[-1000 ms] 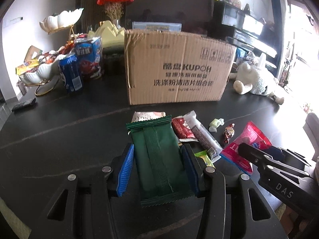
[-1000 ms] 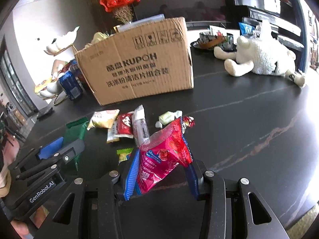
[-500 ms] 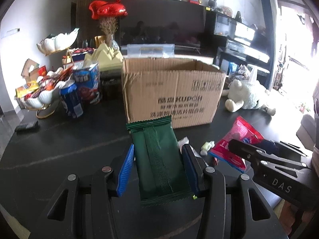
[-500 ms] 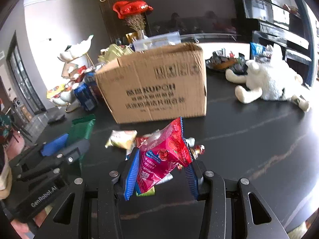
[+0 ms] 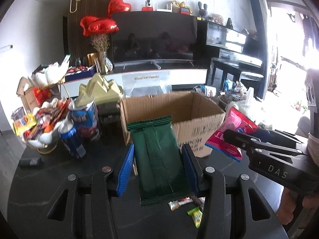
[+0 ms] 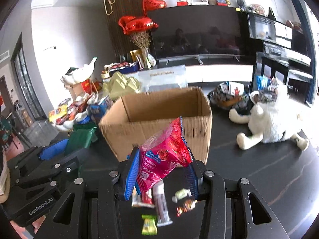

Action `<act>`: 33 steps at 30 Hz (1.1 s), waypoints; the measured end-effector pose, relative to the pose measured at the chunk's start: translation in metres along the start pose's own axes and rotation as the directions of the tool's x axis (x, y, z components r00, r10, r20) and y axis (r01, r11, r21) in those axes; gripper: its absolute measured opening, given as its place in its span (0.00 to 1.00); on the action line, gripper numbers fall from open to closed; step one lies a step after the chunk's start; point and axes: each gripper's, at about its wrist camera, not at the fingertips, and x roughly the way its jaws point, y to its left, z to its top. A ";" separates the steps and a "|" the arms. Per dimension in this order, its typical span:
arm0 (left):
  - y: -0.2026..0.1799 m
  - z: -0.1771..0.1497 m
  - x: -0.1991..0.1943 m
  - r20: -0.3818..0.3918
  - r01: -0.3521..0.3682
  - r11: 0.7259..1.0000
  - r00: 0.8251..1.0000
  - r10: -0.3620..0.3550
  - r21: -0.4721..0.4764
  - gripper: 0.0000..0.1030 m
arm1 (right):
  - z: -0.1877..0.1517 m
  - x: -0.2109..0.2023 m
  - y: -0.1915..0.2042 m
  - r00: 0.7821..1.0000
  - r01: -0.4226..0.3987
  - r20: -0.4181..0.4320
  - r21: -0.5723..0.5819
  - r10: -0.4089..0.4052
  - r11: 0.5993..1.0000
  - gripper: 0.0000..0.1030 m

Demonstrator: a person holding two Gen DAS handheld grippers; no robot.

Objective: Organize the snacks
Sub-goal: 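Lift both held packets and carry them over the cardboard box, then open both tools to drop the packets into the cardboard box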

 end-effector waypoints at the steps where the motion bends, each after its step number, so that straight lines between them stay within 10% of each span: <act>1: 0.001 0.005 0.001 0.004 -0.003 1.000 1.000 0.003 0.003 0.47 | 0.004 0.002 0.000 1.000 -0.003 -0.001 0.000 0.003 1.000 0.43; 27: 0.025 0.081 0.083 -0.055 0.029 0.999 0.998 -0.028 0.019 0.48 | 0.085 0.078 -0.005 0.999 0.010 -0.033 -0.066 -0.012 0.998 0.44; 30: 0.031 0.084 0.085 -0.050 0.016 1.000 0.999 -0.016 -0.011 0.56 | 0.087 0.087 -0.007 0.998 0.043 -0.043 -0.065 -0.046 0.997 0.68; 33: 0.032 0.080 0.077 -0.039 0.008 1.000 0.999 -0.009 -0.011 0.58 | 0.084 0.081 -0.006 0.997 0.069 -0.028 -0.070 -0.071 0.995 0.70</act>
